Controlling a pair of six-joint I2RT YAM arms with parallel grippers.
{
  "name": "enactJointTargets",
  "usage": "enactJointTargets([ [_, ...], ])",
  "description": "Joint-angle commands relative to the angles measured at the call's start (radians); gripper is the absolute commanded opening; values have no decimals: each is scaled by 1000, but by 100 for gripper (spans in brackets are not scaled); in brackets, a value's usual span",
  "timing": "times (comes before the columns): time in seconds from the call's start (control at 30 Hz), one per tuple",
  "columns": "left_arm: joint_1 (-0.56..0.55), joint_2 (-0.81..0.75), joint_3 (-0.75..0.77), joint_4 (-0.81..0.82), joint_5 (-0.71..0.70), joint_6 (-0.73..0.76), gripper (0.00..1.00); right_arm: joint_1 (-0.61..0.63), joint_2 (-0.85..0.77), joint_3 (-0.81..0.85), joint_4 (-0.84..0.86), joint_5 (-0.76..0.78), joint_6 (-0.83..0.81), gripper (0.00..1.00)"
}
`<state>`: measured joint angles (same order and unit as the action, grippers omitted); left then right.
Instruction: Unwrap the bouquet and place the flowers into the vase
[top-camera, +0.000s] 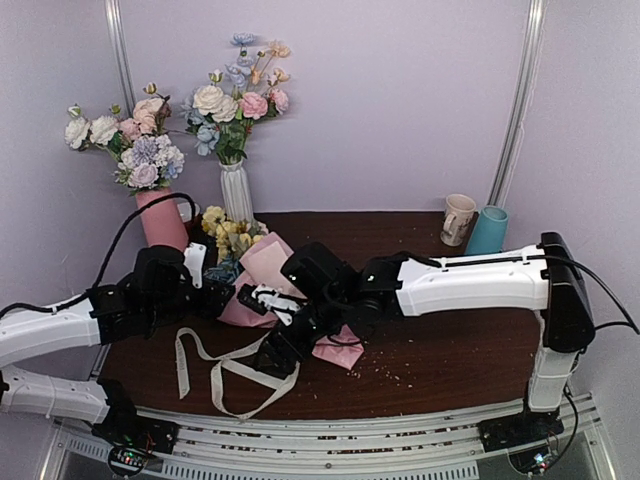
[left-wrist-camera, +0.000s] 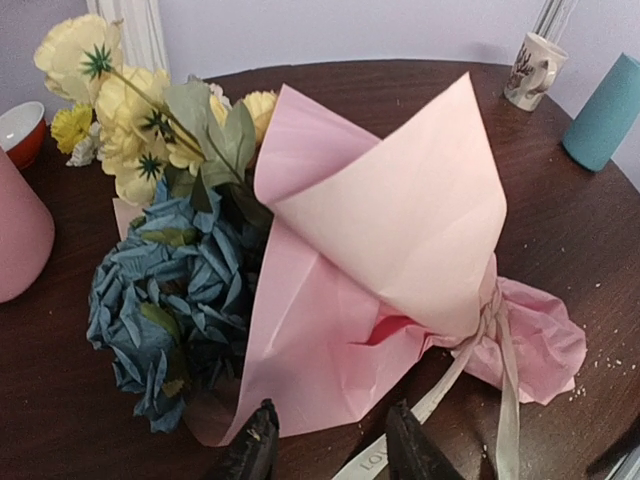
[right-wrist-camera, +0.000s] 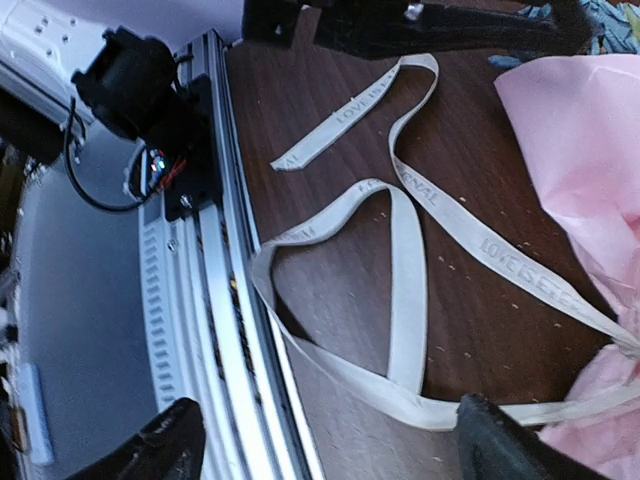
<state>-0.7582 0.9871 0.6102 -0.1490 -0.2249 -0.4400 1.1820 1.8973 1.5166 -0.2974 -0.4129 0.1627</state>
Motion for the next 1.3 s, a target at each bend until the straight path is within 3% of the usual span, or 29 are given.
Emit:
enactJointTargets([
  [0.0,5,32,-36,43,46,-31,39,-72,-125,-88,-53,50,-39,92],
  [0.23,5,199,-37,165,94,-42,39,-219,-175,-224,13,145,68,87],
  [0.47,5,384,12,242,84,-38,39,-291,-103,-296,90,140,124,78],
  [0.7,8,514,57,295,73,-6,39,-305,-23,-341,172,78,134,63],
  [0.87,12,614,99,344,97,26,39,-306,-7,-383,225,23,158,46],
  [1.27,17,880,340,408,237,127,39,-244,-69,-604,495,-99,329,40],
])
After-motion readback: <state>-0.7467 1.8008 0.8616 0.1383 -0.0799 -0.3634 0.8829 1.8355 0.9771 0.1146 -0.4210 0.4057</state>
